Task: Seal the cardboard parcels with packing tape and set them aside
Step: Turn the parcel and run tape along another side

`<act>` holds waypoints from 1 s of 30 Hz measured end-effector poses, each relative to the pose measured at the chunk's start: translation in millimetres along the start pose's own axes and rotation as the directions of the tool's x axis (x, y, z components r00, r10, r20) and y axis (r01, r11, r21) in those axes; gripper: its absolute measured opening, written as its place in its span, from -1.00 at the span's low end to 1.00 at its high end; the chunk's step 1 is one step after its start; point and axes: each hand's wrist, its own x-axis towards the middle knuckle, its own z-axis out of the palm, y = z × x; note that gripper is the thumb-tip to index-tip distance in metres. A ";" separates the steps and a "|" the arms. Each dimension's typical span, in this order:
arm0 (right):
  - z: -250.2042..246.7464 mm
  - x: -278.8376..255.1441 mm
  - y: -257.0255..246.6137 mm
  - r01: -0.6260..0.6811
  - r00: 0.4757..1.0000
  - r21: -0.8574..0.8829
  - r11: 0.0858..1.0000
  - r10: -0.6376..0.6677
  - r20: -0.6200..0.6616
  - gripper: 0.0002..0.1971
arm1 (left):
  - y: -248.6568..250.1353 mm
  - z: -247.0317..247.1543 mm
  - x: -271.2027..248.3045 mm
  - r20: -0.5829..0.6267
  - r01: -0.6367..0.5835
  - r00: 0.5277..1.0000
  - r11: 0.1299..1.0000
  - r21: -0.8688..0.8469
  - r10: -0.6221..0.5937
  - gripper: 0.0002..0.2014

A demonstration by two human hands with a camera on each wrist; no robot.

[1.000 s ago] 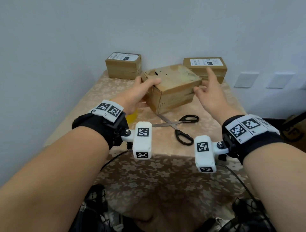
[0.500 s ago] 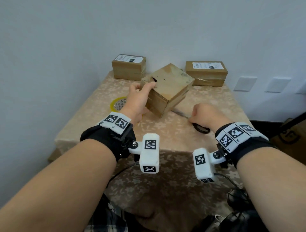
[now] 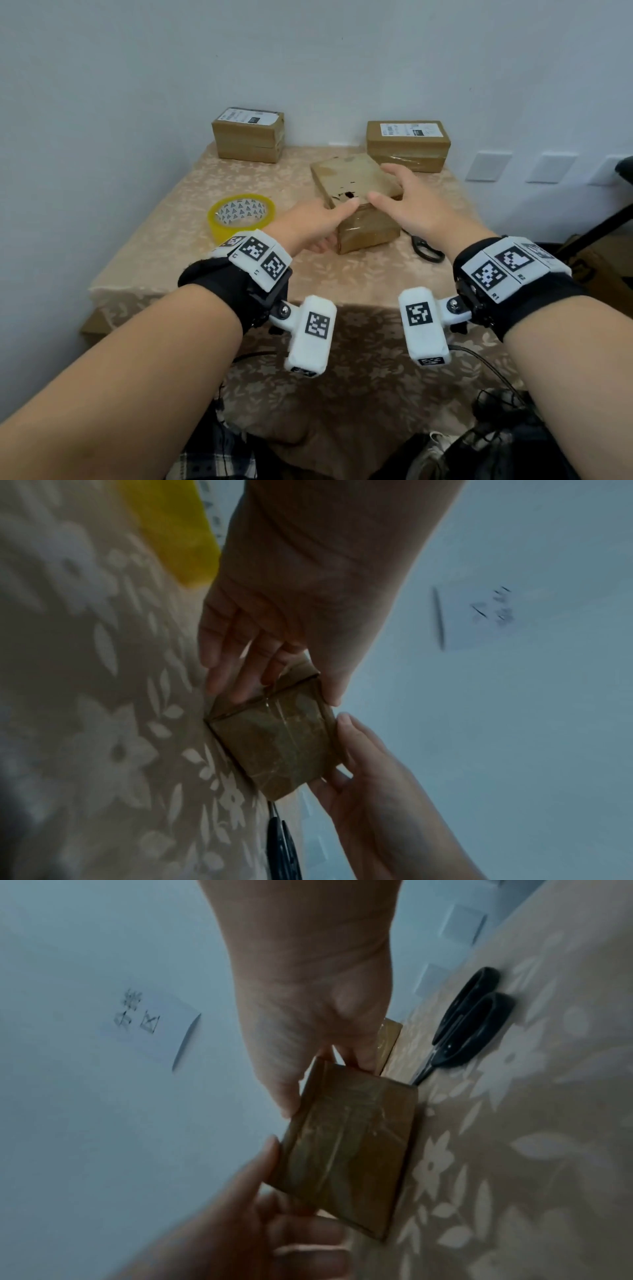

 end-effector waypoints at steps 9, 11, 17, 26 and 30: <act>14.8 17.1 -11.7 0.164 0.986 -0.314 0.935 -0.168 0.013 -0.74 | -12.5 -21.7 18.0 -0.130 -0.347 0.911 0.898 0.271 0.392 -0.82; 19.9 17.3 -16.7 0.196 0.980 -0.400 0.895 -0.191 0.053 -0.72 | -12.5 -21.8 21.3 -0.139 -0.347 0.907 0.892 0.288 0.398 -0.84; 21.0 17.3 -33.1 0.213 0.974 -0.649 0.730 -0.107 0.200 -0.58 | -11.4 -21.7 26.3 -0.135 -0.337 0.908 0.883 0.328 0.397 -0.82; 30.4 27.7 -32.1 0.115 0.993 -0.418 0.901 -0.106 0.044 -0.70 | -11.9 -21.7 27.1 -0.123 -0.355 0.903 0.878 0.322 0.411 -0.76; 24.8 24.8 -33.2 0.131 0.985 -0.203 0.970 -0.150 -0.081 -0.77 | -12.5 -21.3 28.1 -0.119 -0.351 0.909 0.888 0.297 0.399 -0.73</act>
